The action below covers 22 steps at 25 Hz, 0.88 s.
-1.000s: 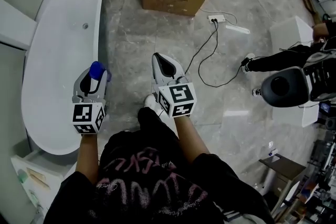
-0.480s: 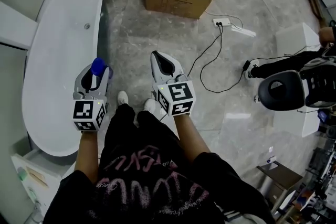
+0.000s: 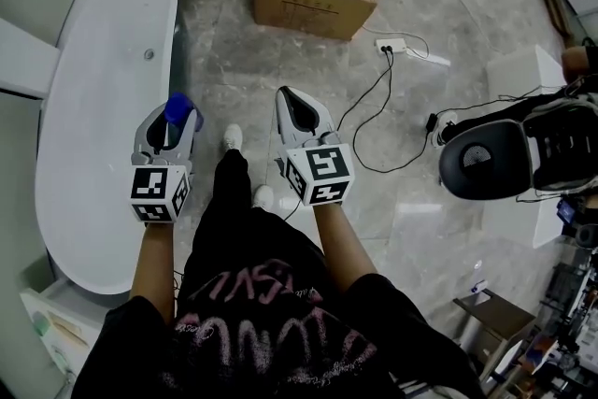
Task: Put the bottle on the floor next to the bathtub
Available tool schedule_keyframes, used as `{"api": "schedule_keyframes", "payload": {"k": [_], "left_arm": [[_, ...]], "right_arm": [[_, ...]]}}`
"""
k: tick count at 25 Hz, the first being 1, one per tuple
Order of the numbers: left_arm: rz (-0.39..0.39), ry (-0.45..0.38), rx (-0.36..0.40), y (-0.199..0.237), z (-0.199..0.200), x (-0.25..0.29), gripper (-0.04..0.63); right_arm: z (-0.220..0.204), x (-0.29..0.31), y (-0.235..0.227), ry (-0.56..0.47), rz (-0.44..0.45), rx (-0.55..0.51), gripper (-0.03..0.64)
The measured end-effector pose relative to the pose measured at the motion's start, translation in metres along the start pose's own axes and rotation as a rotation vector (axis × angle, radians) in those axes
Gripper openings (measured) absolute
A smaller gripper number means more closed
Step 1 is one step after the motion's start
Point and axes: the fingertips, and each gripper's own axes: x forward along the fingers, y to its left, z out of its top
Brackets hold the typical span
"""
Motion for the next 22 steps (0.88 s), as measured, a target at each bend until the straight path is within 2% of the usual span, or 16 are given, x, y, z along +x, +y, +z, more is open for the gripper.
{"api": "schedule_keyframes", "payload": {"k": [8,14,22], "left_arm": [[-0.012,0.047,-0.028,0.035,-0.016,0.061,0.152],[-0.025,0.116,-0.07,0.065,-0.045,0.112,0.15],[-0.031,0.203,-0.081,0.094,-0.098,0.181,0.152]], "right_arm": [[-0.006,0.062,-0.014,0.062,-0.002,-0.006,0.014],[-0.03,0.12,-0.024,0.131,0.009,0.011,0.014],[-0.078,0.186,-0.04,0.216,0.019,0.047,0.014]]}}
